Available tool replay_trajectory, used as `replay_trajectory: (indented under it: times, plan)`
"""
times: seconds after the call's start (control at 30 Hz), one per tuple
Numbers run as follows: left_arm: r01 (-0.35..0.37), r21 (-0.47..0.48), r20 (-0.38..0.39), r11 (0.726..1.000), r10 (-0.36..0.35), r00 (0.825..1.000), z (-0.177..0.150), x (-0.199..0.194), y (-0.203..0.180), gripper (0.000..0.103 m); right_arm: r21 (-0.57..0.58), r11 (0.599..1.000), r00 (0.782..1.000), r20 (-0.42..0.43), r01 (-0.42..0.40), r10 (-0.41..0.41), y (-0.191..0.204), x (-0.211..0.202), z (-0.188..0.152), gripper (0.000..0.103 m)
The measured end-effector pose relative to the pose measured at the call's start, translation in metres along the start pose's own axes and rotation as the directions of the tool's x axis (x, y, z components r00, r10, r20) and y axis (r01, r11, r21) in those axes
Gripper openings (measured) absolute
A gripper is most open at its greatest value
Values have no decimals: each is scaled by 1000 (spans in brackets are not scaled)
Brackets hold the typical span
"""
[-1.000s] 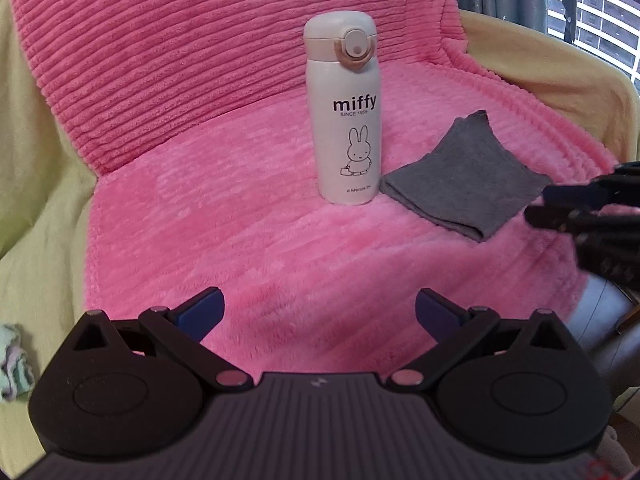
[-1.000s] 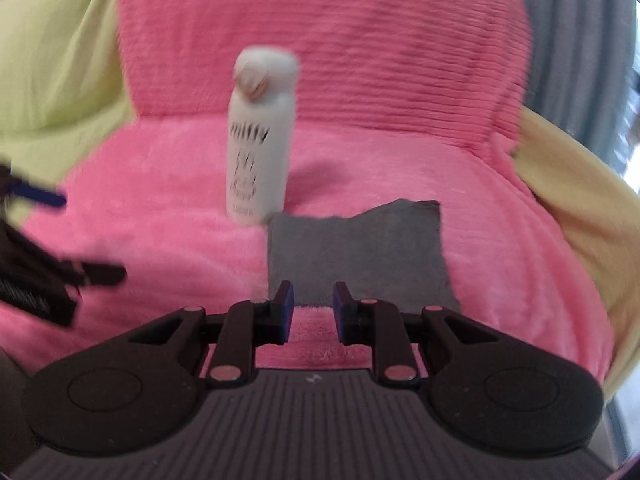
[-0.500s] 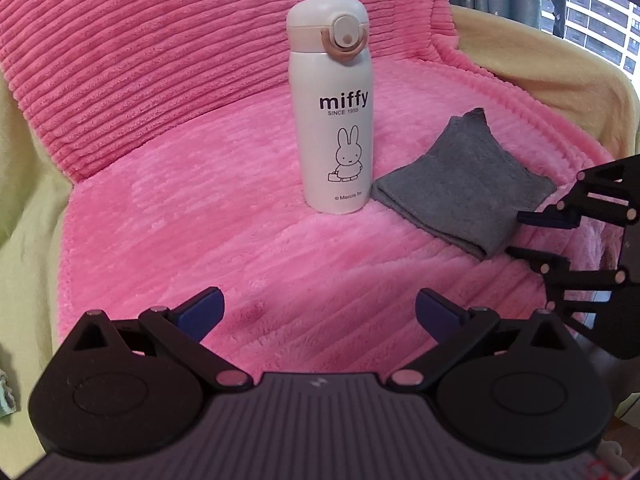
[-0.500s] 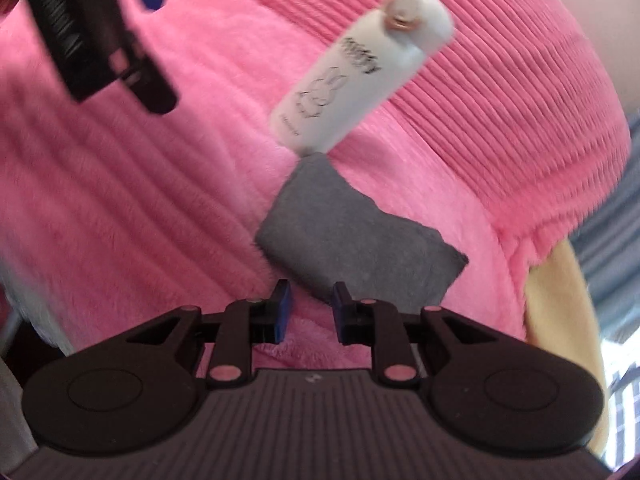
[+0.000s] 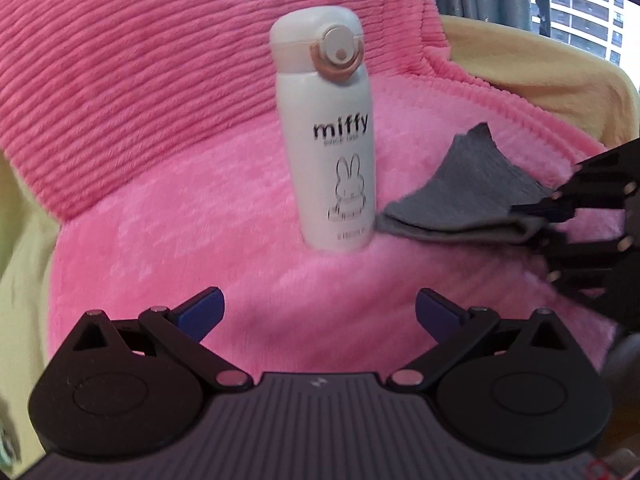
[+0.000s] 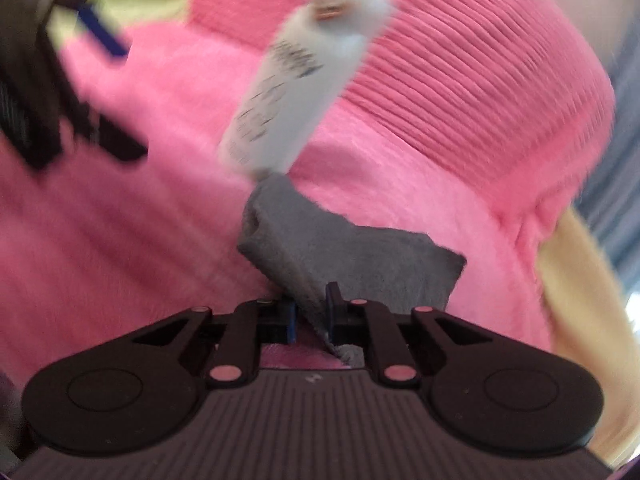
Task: Clean container
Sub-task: 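Grasp the white Miffy bottle with the left gripper while the right gripper grasps the grey cloth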
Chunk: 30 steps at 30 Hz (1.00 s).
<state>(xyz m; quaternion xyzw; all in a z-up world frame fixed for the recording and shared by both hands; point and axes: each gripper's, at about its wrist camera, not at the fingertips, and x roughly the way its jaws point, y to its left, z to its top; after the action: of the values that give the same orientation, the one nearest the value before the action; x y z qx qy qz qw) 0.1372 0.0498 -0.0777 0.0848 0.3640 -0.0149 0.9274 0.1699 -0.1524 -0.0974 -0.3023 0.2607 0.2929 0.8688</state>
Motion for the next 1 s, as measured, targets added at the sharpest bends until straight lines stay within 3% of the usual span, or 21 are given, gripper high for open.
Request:
replay_trajectory:
  times: [0.2,0.3,0.53,0.57,0.63,0.7,0.9,1.0]
  plan:
    - [-34,22,104,999,32,994,23,36,-7,103,330,941,997,40,-72,62,-52,-11,3,10]
    - [-35,17,135,999,33,990,29,49,-8,103,466,879,994,61,-105,87,-78,-12,3,10]
    - [-25,-6,190,1000,26,981,42,76,-10,102,665,723,983,125,-186,138,-125,-19,-7,11]
    - [-23,-10,196,1000,25,980,44,80,-10,100,680,707,981,131,-193,142,-129,-19,-7,11]
    - [-20,-13,197,1000,22,980,45,83,-9,82,710,671,977,146,-213,155,-136,-20,-7,11]
    - [-1,-4,193,1000,1,981,46,85,-9,72,721,653,973,168,-233,161,-138,-23,-4,11]
    - [18,31,172,999,-23,985,43,74,-6,71,718,632,956,248,-292,159,-140,-35,15,10]
    - [31,54,159,998,-39,986,37,63,-6,70,677,651,934,318,-345,163,-137,-46,35,10]
